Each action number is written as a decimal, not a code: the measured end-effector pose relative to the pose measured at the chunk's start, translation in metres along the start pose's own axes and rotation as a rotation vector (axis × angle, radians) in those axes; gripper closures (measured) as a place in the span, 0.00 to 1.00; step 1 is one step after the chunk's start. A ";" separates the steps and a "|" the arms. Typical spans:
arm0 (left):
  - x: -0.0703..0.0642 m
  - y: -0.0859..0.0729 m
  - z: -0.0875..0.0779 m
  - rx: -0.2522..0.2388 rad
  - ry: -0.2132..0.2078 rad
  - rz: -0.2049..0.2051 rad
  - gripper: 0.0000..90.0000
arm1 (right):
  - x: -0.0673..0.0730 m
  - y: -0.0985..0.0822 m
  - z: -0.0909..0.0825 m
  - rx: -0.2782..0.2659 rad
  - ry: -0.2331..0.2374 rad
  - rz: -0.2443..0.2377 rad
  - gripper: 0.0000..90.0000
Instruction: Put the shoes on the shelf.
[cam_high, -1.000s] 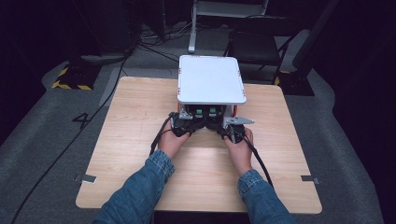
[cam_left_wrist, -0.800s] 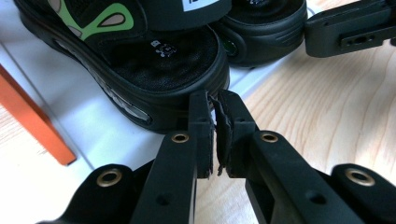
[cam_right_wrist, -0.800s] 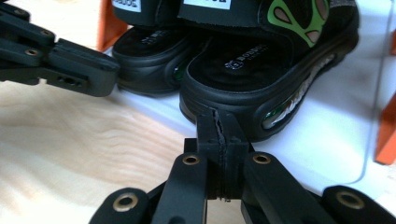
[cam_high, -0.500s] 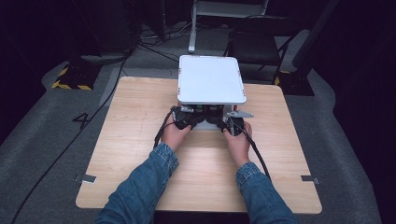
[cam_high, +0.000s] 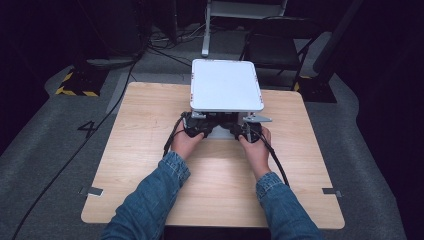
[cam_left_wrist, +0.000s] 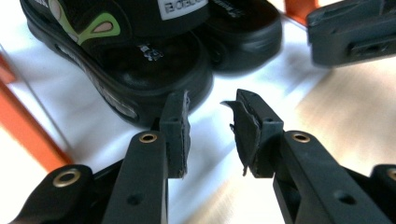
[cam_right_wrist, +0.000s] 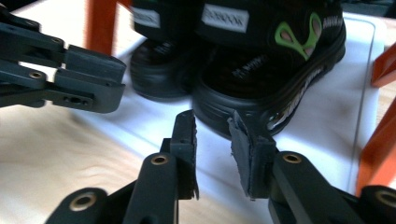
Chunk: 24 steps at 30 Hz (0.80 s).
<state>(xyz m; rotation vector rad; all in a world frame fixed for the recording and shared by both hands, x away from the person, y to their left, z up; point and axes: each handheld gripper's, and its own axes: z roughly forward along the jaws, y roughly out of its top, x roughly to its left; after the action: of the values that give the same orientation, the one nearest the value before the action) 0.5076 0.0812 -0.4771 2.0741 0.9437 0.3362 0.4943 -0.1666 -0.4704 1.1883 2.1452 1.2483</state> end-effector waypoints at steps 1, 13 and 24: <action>0.000 0.000 0.000 0.000 0.000 0.000 0.73 | 0.000 0.000 0.000 0.000 0.000 0.000 0.77; -0.025 -0.022 -0.097 -0.104 -0.006 0.003 0.61 | -0.001 0.006 -0.075 -0.018 0.067 -0.050 0.57; -0.043 -0.045 -0.166 -0.106 0.041 0.018 0.33 | -0.013 -0.004 -0.139 -0.048 0.095 -0.043 0.32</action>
<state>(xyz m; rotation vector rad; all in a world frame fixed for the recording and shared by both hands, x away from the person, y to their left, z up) 0.3684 0.1621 -0.4035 1.9864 0.9128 0.4309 0.4060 -0.2497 -0.4015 1.0777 2.1824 1.3550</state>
